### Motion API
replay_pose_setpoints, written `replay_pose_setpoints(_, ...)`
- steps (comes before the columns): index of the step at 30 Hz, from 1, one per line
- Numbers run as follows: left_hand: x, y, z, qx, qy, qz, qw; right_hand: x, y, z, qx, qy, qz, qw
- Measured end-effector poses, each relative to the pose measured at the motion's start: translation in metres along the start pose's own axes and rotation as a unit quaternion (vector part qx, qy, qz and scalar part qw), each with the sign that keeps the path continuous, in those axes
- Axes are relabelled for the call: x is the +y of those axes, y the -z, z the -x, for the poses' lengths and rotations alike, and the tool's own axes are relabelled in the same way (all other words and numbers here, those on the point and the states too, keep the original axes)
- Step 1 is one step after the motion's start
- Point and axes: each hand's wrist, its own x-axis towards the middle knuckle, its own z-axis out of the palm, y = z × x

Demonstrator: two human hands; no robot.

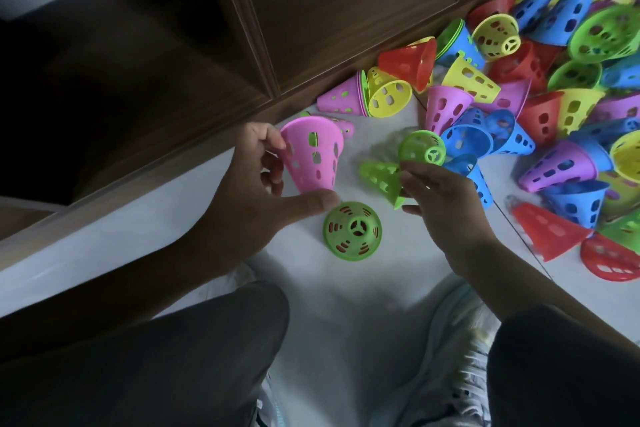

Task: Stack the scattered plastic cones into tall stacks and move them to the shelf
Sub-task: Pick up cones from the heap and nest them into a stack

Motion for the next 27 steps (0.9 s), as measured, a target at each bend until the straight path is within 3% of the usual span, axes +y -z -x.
replay_pose_setpoints(8,0.026,-0.004,0.012,0.001,-0.029,0.090,0.996,-0.026,0.005,0.027,0.049,0.052,-0.127,0.989)
replay_pose_setpoints(14,0.035,-0.002,0.026,-0.053,0.030,0.017,0.998,-0.042,0.013,0.044,0.056,0.029,-0.214,0.975)
replay_pose_setpoints(18,0.030,-0.002,0.028,-0.073,0.067,-0.031,0.995,-0.047,0.018,0.055,0.055,-0.013,-0.340,0.939)
replay_pose_setpoints(27,0.013,-0.019,0.026,-0.127,0.126,-0.090,0.980,-0.042,0.017,0.069,0.011,-0.045,-0.379,0.924)
